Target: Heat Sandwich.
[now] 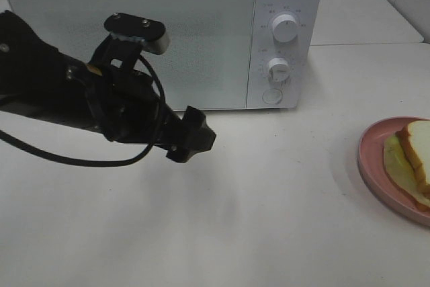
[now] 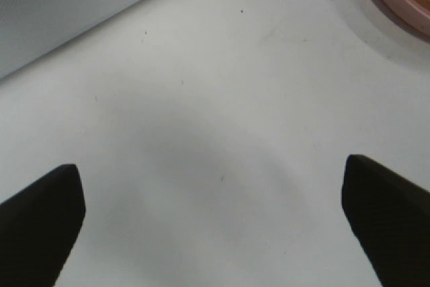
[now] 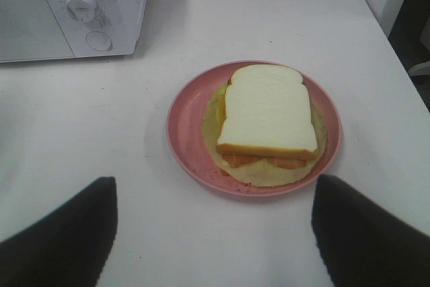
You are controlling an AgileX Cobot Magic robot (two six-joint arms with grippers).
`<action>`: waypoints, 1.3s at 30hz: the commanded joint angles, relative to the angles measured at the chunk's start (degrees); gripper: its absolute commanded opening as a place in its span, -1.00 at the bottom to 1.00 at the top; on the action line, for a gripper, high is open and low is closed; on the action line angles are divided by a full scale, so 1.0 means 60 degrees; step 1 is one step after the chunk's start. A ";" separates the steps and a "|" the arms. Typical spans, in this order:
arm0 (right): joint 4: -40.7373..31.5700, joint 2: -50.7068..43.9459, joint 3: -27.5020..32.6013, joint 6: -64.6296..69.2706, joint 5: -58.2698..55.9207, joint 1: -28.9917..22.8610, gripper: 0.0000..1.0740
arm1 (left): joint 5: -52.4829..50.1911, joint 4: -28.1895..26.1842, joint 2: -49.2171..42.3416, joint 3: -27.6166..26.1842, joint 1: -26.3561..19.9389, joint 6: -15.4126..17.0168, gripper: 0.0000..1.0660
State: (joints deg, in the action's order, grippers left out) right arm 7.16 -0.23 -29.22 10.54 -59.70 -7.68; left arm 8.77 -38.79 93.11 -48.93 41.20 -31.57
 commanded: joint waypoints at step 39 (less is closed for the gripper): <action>-0.0029 -0.0239 0.0010 -0.0115 0.0000 0.0057 0.42 | 0.7181 0.3256 -0.4374 0.1280 -0.8050 0.2788 0.91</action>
State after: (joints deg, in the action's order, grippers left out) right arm 7.16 -0.23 -29.22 10.54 -59.70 -7.68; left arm 51.57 -19.42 69.96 -43.20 -6.53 -15.47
